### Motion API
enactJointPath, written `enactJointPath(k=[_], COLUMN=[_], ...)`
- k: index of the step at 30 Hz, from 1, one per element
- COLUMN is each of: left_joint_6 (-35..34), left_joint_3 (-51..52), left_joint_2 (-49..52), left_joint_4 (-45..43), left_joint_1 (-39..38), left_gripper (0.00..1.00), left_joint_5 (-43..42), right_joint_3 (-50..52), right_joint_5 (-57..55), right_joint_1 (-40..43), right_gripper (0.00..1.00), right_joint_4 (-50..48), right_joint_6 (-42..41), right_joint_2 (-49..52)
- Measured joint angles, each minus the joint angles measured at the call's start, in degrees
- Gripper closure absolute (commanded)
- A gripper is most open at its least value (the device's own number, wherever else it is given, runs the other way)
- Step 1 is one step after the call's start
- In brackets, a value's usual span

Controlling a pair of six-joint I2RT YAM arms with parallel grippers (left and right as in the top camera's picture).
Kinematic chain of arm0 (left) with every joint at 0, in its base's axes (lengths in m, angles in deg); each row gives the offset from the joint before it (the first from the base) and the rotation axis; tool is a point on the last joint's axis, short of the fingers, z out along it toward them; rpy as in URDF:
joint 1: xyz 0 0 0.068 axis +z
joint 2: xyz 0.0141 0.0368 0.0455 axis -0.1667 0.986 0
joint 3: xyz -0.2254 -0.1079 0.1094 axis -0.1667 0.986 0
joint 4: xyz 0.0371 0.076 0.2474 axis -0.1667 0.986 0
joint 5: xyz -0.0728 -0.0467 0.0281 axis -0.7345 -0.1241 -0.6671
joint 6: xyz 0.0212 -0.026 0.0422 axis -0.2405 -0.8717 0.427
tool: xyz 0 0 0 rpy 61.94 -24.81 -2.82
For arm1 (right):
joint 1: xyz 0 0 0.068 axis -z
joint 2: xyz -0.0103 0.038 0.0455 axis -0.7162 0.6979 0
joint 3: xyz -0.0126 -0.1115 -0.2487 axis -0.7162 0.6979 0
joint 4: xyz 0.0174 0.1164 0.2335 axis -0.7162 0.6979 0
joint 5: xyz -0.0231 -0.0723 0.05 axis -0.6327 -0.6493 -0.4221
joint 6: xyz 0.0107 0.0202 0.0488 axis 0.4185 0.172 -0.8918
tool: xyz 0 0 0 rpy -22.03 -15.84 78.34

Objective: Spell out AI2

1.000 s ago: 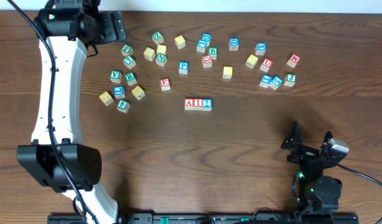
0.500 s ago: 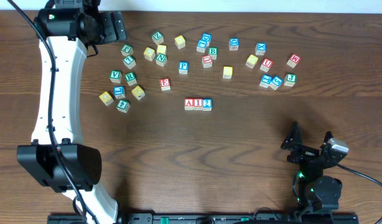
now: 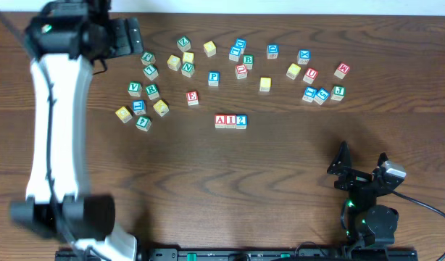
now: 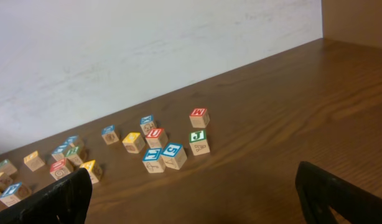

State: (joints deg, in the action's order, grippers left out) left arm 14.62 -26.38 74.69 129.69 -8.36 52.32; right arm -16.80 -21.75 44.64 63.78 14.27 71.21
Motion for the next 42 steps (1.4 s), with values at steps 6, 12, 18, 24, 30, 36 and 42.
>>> enactJointPath(k=[6,12,18,24,30,36,42], left_joint_6=[0.83,0.79,-0.07,-1.6,-2.36,-2.45,-2.45], left_joint_3=[11.69,37.62,60.78,79.14,92.17,97.85,102.6], left_joint_2=[-19.98,-38.53,-52.87,-64.04,-69.66,-72.04,-72.08], left_joint_4=[-4.96,-22.21,-35.28,-48.0,-56.54,-59.3,-65.11], left_joint_1=[0.02,0.0,0.0,0.0,0.02,0.0,0.0], left_gripper=[0.02,0.02,0.02,0.02,0.02,0.02,0.03], left_joint_5=[1.77,2.73,2.97,3.08,3.08,3.08,3.34], right_joint_3=[0.0,0.0,0.0,0.0,0.0,0.0,0.0], right_joint_5=[0.0,-0.02,0.0,0.0,0.0,0.0,-0.02], right_joint_1=[0.0,0.0,0.0,0.0,0.0,0.0,0.0], right_gripper=[0.01,0.01,0.01,0.01,0.01,0.01,0.01], right_joint_4=[0.02,0.0,0.04,0.04,0.02,0.02,0.0], right_joint_6=[0.0,0.02,0.02,0.02,0.02,0.02,0.02], right_joint_2=[-0.02,-0.02,-0.04,-0.04,-0.04,-0.04,-0.04])
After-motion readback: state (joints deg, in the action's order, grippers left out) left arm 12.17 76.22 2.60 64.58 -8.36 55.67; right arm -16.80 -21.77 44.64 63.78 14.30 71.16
